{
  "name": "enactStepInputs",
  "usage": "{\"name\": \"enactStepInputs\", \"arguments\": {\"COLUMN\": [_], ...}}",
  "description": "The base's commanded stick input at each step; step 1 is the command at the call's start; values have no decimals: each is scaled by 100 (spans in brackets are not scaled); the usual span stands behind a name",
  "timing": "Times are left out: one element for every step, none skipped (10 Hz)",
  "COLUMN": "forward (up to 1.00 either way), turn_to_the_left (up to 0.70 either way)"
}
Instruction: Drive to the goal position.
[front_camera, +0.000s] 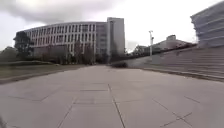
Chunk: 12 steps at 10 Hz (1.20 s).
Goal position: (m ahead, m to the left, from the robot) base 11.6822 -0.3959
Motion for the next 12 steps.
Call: {"name": "enactStepInputs", "arguments": {"forward": [100,100,100,100,100,100,100,100,100,100,100,100], "turn_to_the_left": [0,0,0,1,2,3,4,5,4,4,4,4]}}
